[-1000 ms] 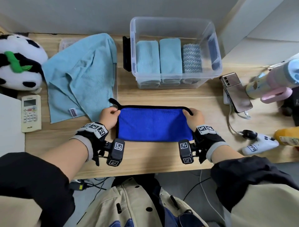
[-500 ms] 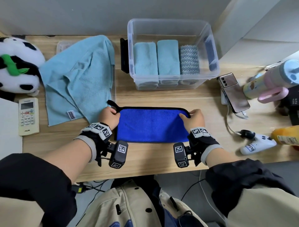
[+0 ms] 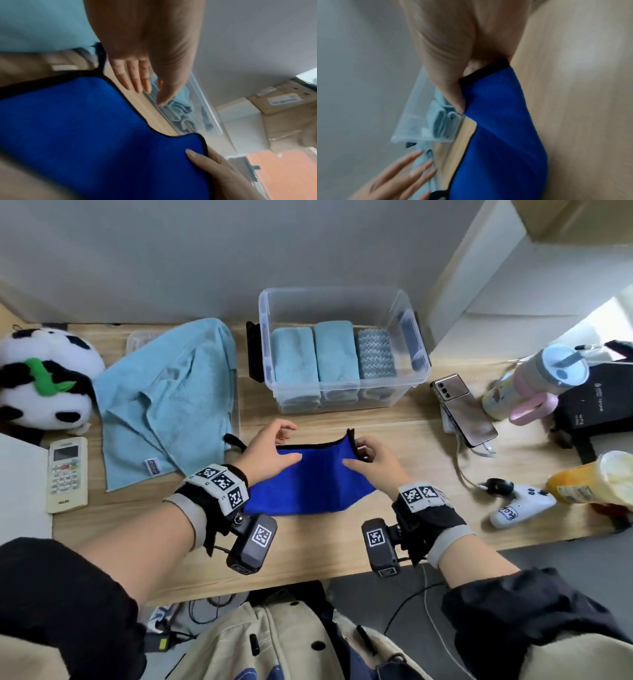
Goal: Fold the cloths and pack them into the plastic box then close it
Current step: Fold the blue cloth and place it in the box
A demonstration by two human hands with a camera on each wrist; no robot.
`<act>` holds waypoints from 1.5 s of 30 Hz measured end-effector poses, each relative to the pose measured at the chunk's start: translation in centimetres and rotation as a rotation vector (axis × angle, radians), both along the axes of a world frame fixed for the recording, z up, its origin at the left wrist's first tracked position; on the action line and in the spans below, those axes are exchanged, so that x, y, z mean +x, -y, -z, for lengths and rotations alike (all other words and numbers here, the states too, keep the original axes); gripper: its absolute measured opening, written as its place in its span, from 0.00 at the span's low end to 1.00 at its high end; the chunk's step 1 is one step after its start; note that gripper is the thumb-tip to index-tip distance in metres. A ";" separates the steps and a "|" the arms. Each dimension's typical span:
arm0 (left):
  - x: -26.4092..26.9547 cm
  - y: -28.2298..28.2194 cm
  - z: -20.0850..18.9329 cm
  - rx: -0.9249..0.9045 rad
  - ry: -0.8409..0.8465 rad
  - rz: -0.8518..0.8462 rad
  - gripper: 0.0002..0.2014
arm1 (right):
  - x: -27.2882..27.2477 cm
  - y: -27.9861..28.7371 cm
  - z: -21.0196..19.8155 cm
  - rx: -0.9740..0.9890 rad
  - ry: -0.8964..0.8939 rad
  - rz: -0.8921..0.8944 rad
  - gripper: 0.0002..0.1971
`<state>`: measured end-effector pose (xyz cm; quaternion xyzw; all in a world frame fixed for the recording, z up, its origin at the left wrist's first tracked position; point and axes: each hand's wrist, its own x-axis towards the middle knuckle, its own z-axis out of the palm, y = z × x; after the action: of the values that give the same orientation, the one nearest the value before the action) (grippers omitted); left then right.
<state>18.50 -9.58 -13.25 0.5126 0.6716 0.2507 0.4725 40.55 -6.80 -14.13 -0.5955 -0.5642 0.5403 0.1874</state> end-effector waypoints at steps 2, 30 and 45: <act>1.0 -0.7 -2.4 0.055 0.071 0.195 0.32 | -1.0 -0.3 -2.0 0.033 -0.058 -0.126 0.12; -1.9 -2.3 -9.9 0.184 0.203 -0.064 0.09 | -0.6 -2.0 -11.4 0.352 -0.219 0.166 0.14; -2.9 0.2 -9.1 0.100 0.365 0.091 0.12 | 0.6 0.1 -12.3 0.142 -0.355 -0.053 0.13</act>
<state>15.58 -9.74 -4.11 0.5114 0.5374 0.3512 0.5713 41.13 -6.88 -1.87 -0.4612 -0.5744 0.6004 0.3113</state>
